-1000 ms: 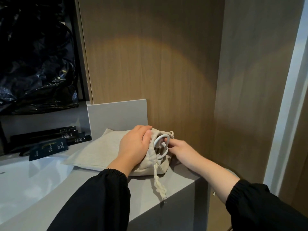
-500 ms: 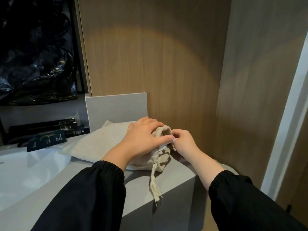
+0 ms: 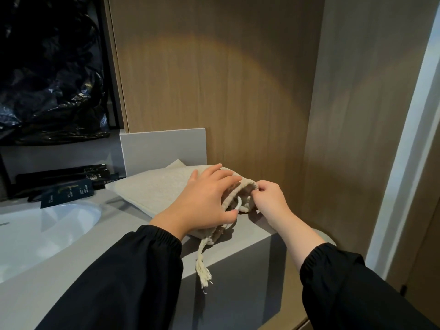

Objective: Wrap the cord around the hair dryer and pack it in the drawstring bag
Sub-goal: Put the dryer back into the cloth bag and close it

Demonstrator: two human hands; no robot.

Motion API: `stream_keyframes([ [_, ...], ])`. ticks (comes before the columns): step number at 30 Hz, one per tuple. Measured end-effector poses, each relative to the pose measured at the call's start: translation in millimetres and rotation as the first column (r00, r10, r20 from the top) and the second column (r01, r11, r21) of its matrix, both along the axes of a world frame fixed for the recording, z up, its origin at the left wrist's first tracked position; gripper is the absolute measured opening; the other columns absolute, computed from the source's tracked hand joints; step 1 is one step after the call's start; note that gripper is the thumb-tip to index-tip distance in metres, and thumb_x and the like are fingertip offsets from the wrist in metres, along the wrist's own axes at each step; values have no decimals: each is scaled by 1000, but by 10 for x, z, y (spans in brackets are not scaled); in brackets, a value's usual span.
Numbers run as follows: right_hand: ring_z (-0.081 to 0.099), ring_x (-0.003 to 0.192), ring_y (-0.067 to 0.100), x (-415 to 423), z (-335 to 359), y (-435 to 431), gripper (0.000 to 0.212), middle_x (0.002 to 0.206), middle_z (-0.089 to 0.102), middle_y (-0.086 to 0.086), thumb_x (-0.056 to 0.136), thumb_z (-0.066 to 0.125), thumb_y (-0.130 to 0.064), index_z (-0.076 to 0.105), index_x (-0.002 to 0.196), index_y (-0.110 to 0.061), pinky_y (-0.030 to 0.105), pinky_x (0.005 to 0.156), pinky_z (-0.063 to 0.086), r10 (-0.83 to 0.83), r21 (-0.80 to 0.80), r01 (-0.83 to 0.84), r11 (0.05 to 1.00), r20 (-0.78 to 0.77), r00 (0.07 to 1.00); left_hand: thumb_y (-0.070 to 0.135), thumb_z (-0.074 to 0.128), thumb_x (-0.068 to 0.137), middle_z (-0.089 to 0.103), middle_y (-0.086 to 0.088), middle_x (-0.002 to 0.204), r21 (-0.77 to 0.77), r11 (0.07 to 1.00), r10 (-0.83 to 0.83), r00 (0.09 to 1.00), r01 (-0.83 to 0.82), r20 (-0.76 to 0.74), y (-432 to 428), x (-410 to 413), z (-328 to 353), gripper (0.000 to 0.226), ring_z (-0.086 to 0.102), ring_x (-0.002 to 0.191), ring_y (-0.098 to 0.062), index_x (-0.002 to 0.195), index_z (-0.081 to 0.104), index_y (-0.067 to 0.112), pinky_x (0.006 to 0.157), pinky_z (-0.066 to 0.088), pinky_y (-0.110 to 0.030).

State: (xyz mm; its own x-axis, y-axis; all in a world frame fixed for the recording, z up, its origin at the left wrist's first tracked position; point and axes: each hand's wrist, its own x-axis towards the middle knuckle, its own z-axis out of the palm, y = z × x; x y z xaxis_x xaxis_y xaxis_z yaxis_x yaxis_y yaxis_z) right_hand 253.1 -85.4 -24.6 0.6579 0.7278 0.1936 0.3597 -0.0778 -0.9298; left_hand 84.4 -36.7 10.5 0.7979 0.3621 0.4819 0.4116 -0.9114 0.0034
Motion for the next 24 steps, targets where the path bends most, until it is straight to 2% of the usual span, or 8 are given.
stream_keyframes([
  [4,41,68,26,-14,20,-52,21,72,42,15,91,45,-7,52,72,-1,33,61,35,-55,46,55,997,-2,998,44,60,79,40,15,141,17,997,72,997,-72,-28,45,-67,-33,56,18,139,-11,132,48,34,111,20,-45],
  [9,44,58,22,-23,53,-42,30,66,41,10,95,39,-5,47,66,-4,30,51,37,-74,37,80,996,-146,987,22,56,84,48,7,135,64,976,204,977,-208,67,158,-137,-43,41,32,132,-16,124,58,29,109,25,-47],
  [12,34,63,18,-21,10,-56,28,67,36,6,94,40,-5,41,66,-5,31,59,29,3,76,-9,997,82,997,15,58,85,51,2,134,-19,973,230,962,-230,144,269,-175,-90,38,38,127,-20,120,63,25,105,33,-40],
  [15,48,91,12,-64,-29,-46,8,105,48,0,93,50,-17,55,97,-13,29,82,43,171,-11,-178,984,340,925,32,65,84,48,1,137,-142,974,200,962,-175,188,263,-161,-168,45,37,129,-20,128,59,24,108,33,-39],
  [17,45,114,13,-79,-53,-38,33,129,44,-4,89,57,-24,50,121,-24,34,98,42,266,-65,-264,962,427,864,33,67,83,45,-1,140,-162,973,195,956,-161,221,254,-177,-178,52,34,132,-21,133,54,23,110,30,-37],
  [19,44,122,16,-92,-64,-41,45,138,43,-5,90,58,-28,44,133,-28,33,101,40,335,-135,-309,941,479,811,25,63,84,38,-3,146,-134,976,191,967,-170,169,269,-221,-193,58,29,136,-23,139,45,22,113,26,-37],
  [22,50,122,20,-76,-83,-44,53,143,46,-3,93,52,-22,35,142,-31,31,96,44,379,-238,-296,925,528,760,26,53,88,8,-1,159,-33,967,247,962,-252,-120,291,-274,-283,71,6,146,-24,150,18,30,116,16,-49],
  [24,50,124,24,-57,-88,-30,63,145,46,-2,91,49,-15,28,148,-34,34,96,46,387,-303,-257,918,534,752,28,50,91,-8,3,160,-43,950,294,933,-308,-207,314,-292,-346,75,-5,147,-23,151,6,34,117,10,-53],
])
